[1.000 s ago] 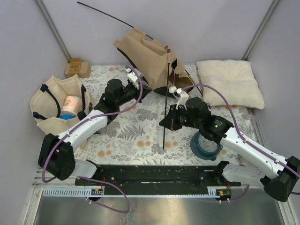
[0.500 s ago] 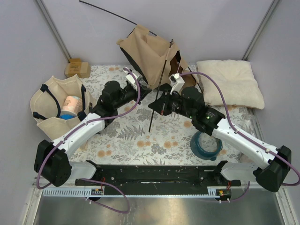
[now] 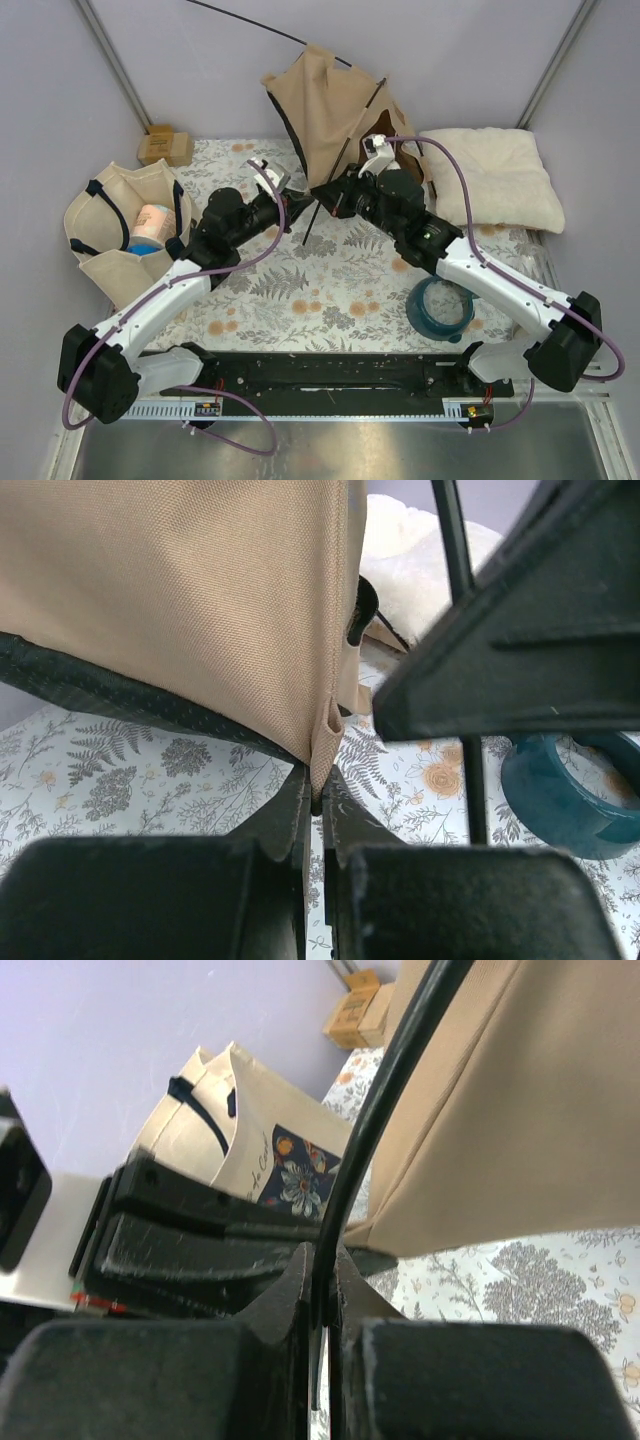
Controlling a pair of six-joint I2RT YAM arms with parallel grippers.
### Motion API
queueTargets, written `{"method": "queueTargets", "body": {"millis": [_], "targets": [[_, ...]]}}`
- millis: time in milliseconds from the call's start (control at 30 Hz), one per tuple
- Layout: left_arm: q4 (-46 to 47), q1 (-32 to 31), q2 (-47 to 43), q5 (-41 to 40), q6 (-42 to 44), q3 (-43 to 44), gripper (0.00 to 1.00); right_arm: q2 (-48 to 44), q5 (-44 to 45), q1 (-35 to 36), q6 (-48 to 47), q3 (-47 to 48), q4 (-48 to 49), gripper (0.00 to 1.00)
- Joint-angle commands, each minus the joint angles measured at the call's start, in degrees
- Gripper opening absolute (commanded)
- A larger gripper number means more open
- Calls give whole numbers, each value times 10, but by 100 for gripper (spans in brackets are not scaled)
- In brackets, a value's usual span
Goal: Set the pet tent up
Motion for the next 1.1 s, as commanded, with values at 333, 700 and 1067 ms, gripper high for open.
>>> {"method": "queueTargets", "body": {"millis": [333, 700, 1067], "targets": [[-78, -7, -88, -2, 26, -126, 0, 29, 162, -76, -46, 111, 191, 0], [-119, -6, -44, -17, -87, -65, 0, 65, 143, -78, -2, 152, 182, 0], [-136, -5, -1, -100, -297, 33, 0, 77, 110, -75, 36, 106, 180, 0]]}}
